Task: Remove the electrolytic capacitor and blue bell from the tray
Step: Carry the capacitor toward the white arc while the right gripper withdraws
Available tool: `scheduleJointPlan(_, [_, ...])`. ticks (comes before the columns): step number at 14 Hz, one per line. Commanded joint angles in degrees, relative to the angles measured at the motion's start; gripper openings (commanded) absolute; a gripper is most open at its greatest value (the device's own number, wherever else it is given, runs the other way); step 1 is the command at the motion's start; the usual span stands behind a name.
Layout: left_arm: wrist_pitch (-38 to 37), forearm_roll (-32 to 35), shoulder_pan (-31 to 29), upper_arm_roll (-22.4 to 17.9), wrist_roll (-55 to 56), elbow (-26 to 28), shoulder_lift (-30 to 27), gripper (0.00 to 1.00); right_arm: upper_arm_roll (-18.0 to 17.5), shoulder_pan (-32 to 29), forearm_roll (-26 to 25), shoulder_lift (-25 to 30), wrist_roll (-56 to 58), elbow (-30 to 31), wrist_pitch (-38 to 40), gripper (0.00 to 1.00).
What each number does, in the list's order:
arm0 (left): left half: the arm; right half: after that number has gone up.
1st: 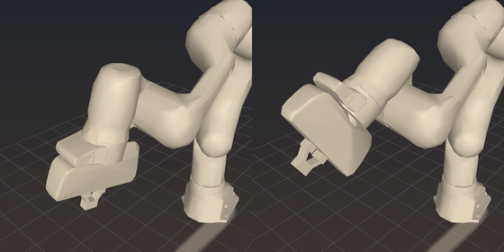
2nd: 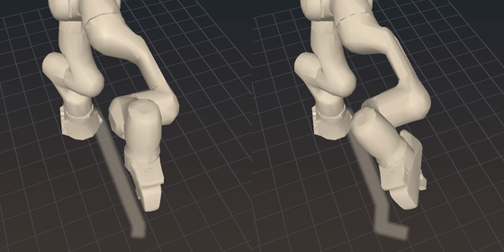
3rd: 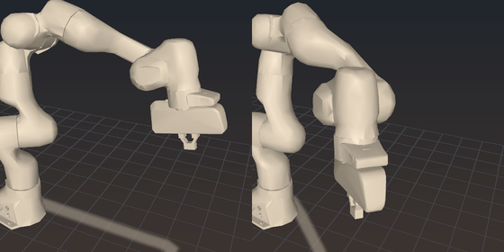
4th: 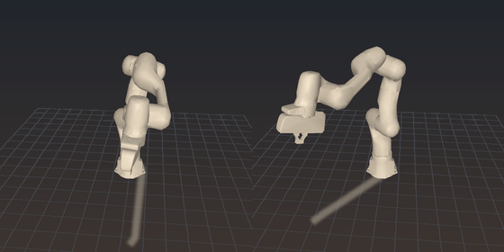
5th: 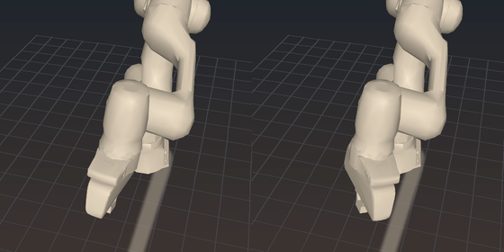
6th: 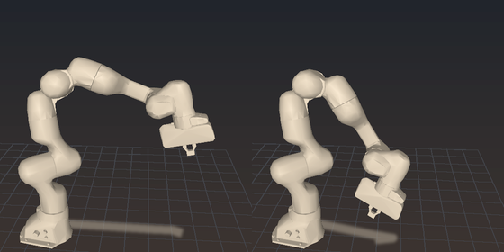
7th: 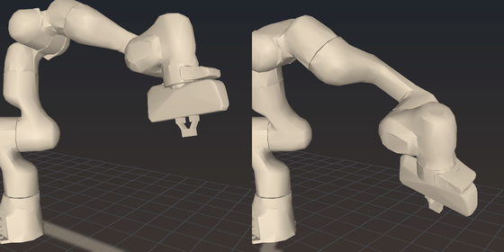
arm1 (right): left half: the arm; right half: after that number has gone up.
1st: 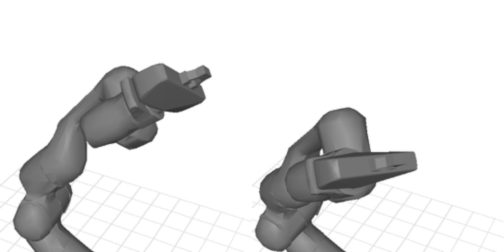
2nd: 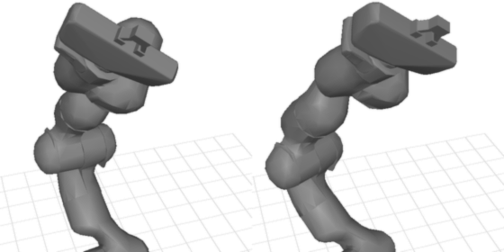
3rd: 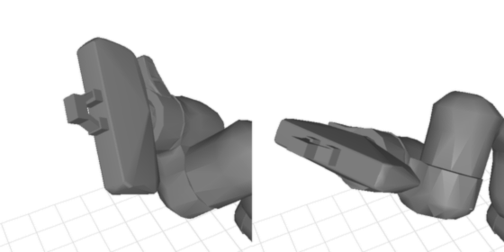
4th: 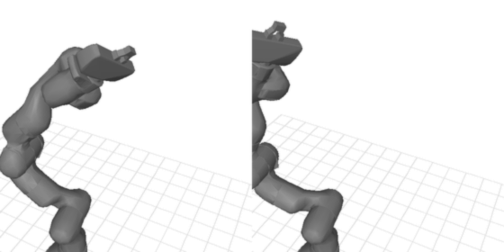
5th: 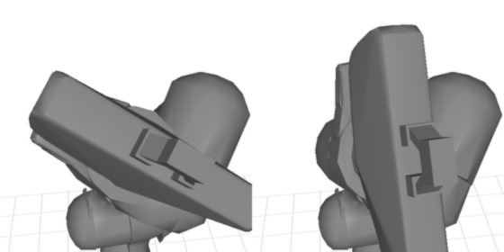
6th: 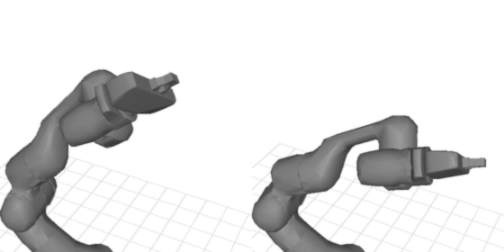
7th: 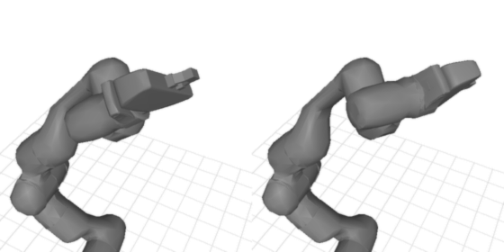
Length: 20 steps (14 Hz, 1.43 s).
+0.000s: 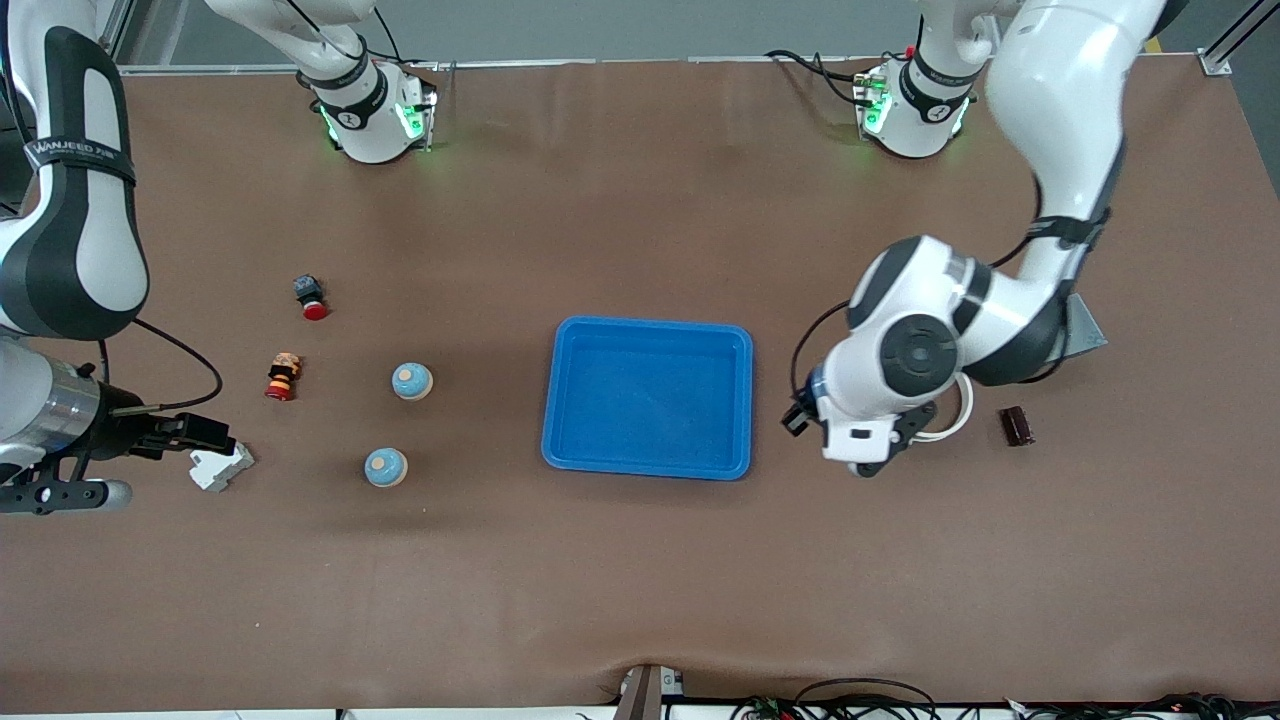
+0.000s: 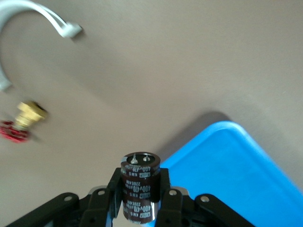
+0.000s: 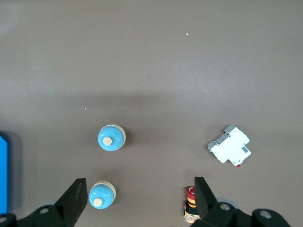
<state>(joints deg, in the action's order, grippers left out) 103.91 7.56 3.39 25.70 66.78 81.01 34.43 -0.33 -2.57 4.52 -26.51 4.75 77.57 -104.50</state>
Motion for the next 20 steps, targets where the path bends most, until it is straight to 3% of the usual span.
scheduleJointPlan(1, [-2.0, -1.1, -5.1, 2.5, -8.8, 4.1, -4.0, 0.0, -1.0, -0.2, 0.0, 0.9, -1.6, 0.7, 1.3, 1.0])
scheduleJointPlan(5, [-1.4, 0.0, -10.1, 2.3, -22.9, 11.9, -9.4, 0.0, -0.8, 0.3, -0.9, 1.5, -3.5, 0.7, 1.8, 1.0])
scheduleJointPlan(8, [2.6, 4.7, -12.9, 2.5, -28.9, 17.1, -10.7, 0.0, -1.1, 0.3, -1.7, 3.1, -4.4, 0.6, 3.5, 1.0])
scheduleJointPlan(11, [14.2, 5.4, -17.3, 2.5, -34.3, 27.0, -14.1, 0.0, -1.0, 1.7, -4.9, 3.2, -4.6, 0.4, 3.4, 1.0])
scheduleJointPlan(15, [31.1, 9.2, -18.9, 2.3, -36.0, 37.4, -14.7, 0.0, -0.5, 0.9, -5.1, 4.9, -4.4, 0.1, 3.7, 1.0])
scheduleJointPlan(20, [34.8, 14.8, -19.1, 2.2, -36.1, 39.8, -12.0, 0.0, -0.7, -0.4, -5.0, 7.0, -4.7, 0.1, 6.1, 1.0])
